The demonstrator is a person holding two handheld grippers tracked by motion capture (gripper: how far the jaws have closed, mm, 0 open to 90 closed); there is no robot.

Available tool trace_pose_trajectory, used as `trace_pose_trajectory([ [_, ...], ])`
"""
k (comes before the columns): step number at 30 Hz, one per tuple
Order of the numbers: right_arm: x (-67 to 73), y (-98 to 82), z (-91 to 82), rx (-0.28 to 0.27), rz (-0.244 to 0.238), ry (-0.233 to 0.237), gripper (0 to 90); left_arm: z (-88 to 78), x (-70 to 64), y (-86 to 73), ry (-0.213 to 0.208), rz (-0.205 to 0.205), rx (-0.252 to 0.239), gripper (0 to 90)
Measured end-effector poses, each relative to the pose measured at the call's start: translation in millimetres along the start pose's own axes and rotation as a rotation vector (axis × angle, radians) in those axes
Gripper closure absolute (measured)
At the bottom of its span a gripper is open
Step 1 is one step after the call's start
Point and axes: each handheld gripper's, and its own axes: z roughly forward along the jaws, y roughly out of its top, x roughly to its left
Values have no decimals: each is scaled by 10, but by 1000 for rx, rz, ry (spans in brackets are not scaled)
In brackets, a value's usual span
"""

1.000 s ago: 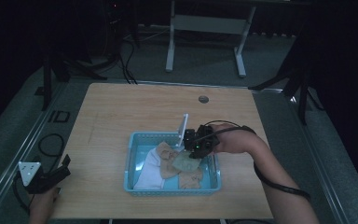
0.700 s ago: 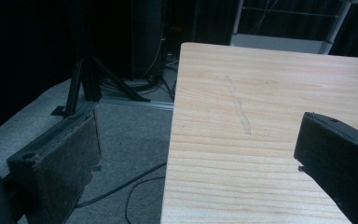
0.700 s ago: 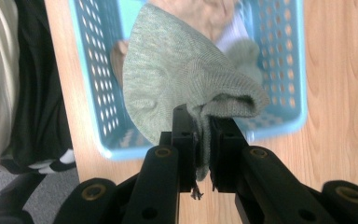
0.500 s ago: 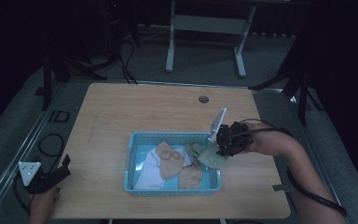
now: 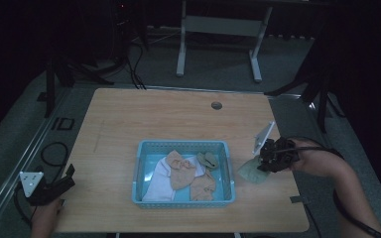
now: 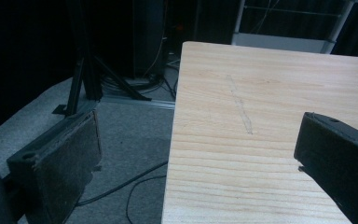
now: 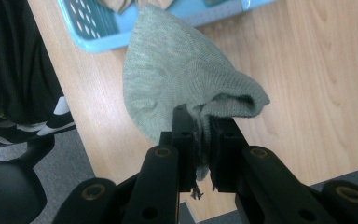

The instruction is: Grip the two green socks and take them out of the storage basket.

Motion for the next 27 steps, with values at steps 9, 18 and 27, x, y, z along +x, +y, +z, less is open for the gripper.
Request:
trace_pose_trajectory([
  [9, -16, -195, 167, -14, 24, 15, 818, -1, 0, 0, 1, 2, 2, 7],
  [18, -30, -344, 681, 22, 16, 47, 808, -2, 0, 0, 1, 2, 1, 7],
  [27, -74, -437, 1146, 56, 38, 91, 806, -1, -1, 0, 1, -1, -1, 7],
])
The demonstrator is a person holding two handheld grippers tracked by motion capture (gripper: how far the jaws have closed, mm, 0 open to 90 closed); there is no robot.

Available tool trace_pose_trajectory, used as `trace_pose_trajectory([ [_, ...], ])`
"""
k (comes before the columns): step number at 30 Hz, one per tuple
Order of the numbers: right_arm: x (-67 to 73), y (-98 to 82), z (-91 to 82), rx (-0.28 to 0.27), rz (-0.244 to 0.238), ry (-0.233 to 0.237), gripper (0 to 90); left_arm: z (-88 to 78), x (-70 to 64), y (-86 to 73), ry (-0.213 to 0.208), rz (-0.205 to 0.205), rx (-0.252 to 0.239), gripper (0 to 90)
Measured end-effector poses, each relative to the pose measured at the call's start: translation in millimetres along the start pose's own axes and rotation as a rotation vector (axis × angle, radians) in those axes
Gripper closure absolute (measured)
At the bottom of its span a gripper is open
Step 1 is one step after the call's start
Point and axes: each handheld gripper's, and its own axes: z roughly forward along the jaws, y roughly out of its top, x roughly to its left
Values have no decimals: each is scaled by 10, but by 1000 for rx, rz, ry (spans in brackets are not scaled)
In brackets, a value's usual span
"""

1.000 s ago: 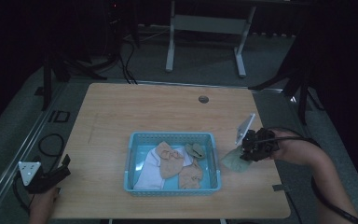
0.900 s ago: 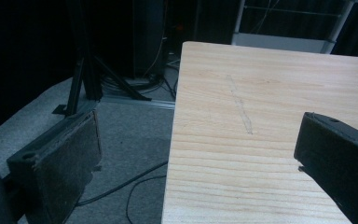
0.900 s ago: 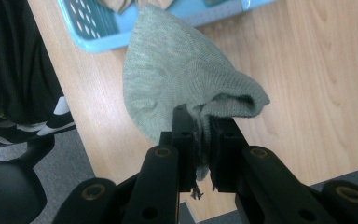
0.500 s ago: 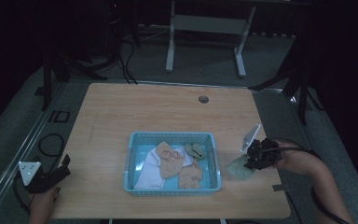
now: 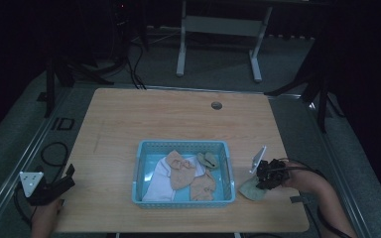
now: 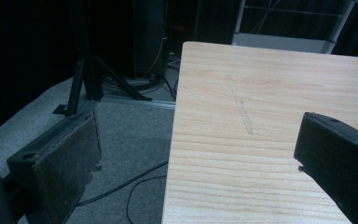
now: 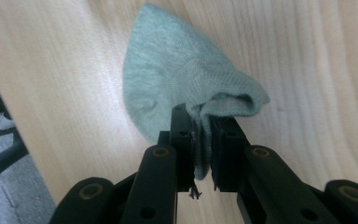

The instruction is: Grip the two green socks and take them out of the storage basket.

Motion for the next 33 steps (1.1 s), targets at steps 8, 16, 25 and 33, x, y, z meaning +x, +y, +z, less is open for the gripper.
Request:
trace_pose_trajectory([
  [8, -68, -54, 180, 19, 34, 14, 792, -2, 1, -1, 1, 0, 0, 7],
  [16, -92, -36, 125, 68, 79, -2, 586, -1, 2, 0, 2, 1, 2, 7],
  [25, -78, 80, -198, 41, 57, -52, 565, 0, 1, 1, 3, 1, 4, 7],
  [33, -37, 357, -434, 38, 26, -71, 566, 1, 1, 0, 3, -2, 0, 7],
])
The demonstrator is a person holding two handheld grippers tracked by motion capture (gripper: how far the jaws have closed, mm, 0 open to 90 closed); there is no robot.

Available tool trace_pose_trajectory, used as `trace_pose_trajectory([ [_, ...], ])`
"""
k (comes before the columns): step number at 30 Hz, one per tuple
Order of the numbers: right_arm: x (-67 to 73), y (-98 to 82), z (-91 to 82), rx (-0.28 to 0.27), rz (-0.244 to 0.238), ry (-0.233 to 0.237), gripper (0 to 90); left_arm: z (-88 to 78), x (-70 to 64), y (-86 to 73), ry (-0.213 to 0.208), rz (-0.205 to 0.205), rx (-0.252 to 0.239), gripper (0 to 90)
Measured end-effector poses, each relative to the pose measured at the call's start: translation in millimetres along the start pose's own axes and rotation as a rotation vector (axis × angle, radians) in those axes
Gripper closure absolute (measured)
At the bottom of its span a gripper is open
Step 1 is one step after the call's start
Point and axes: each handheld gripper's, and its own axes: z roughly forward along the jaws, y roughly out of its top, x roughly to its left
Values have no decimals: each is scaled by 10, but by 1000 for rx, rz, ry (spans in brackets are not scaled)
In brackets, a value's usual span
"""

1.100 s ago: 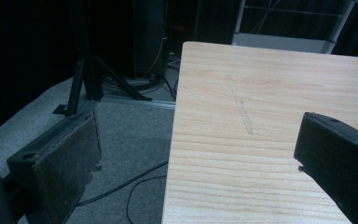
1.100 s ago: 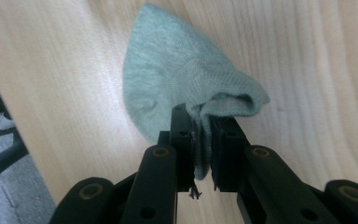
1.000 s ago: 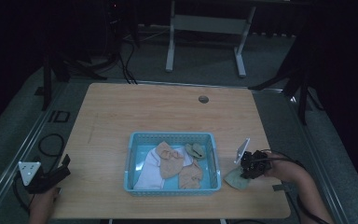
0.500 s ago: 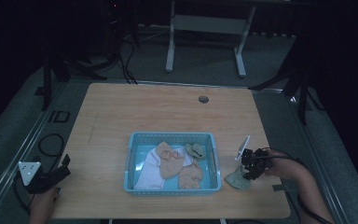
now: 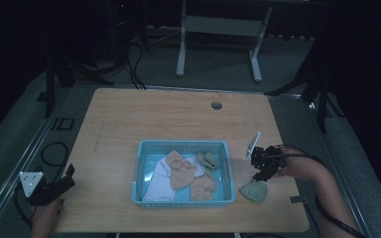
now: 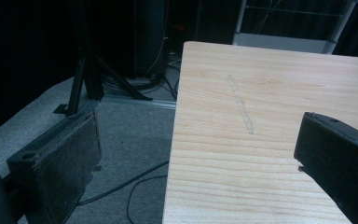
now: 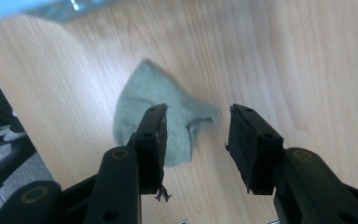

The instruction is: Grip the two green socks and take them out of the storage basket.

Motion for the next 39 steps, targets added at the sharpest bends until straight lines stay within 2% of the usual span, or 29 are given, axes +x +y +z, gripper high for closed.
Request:
trace_pose_trajectory([
  [11, 64, 436, -193, -7, -84, -23, 566, -1, 2, 0, 0, -3, -1, 7],
  [20, 94, 735, -234, -4, -124, -29, 555, 0, 6, 1, -2, -1, 3, 7],
  [21, 104, 820, -245, -9, -133, -29, 546, 0, 6, 1, -2, -1, 3, 7],
  [24, 108, 887, -248, -14, -142, -32, 539, 1, 6, 1, -2, -2, 3, 7],
  [27, 114, 1032, -225, -27, -157, -29, 539, -1, 7, 1, -3, -1, 2, 7],
  [30, 116, 1101, -189, -27, -163, -22, 538, 0, 6, 0, -3, -3, 0, 7],
  [34, 120, 1248, -63, -5, -176, -8, 512, 0, 7, 0, -5, -5, -1, 7],
  [39, 122, 1326, 61, 16, -184, -2, 494, -1, 8, 1, -5, -2, 2, 7],
])
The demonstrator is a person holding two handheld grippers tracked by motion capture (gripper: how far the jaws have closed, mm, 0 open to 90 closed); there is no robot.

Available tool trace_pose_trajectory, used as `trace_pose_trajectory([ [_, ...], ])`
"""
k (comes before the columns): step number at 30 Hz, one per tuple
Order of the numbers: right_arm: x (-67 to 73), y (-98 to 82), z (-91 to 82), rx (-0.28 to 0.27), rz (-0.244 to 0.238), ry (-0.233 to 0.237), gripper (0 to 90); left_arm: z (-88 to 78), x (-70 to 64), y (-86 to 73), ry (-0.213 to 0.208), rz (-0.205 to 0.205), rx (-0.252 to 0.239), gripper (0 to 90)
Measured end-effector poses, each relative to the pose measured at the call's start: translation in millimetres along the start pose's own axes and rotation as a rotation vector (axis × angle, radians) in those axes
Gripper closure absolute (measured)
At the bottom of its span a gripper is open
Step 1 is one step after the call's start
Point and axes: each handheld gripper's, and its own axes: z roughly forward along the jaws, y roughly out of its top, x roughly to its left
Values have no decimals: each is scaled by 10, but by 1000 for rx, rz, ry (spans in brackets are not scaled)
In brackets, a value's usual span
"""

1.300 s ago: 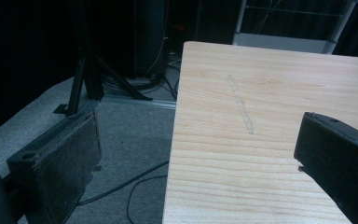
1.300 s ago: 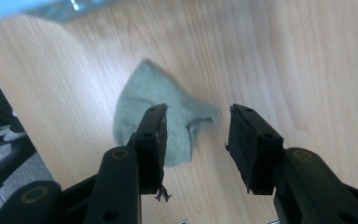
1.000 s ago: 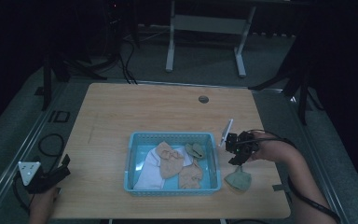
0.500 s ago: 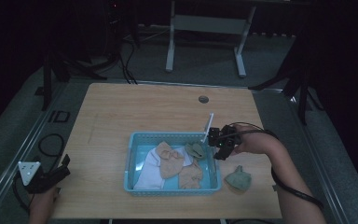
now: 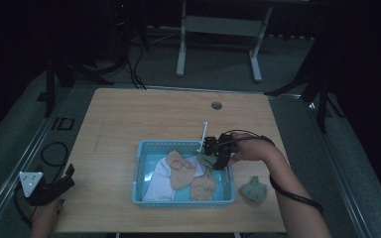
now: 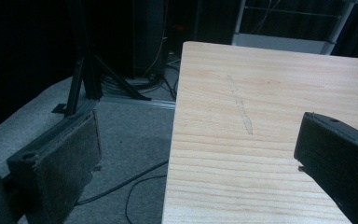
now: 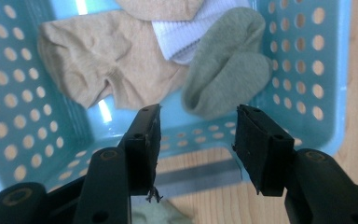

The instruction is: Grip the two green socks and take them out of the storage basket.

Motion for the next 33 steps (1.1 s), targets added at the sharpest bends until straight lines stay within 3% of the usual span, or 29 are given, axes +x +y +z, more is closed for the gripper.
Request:
trace_pose_trajectory([
  [8, -68, 71, 287, 28, 26, 21, 433, -1, 2, 0, -2, -1, -1, 7],
  [16, -124, 123, 478, 53, 57, -8, 426, 1, 0, 0, -1, -3, -3, 7],
  [17, -126, 138, 513, 62, 60, -20, 480, 0, 0, -1, -1, -4, -3, 7],
  [18, -126, 138, 513, 62, 60, -20, 480, 0, 0, -1, -1, -4, -3, 7],
  [19, -127, 144, 537, 63, 52, -30, 576, 0, 1, -1, -1, -5, -4, 7],
  [20, -127, 144, 537, 63, 52, -30, 576, 0, 1, -1, -1, -5, -4, 7],
  [23, -133, 143, 511, 57, 49, -45, 794, 1, 1, 0, -1, -5, -2, 7],
  [33, -90, 124, 190, 23, 28, -72, 832, 0, 1, 1, 2, -1, 1, 7],
])
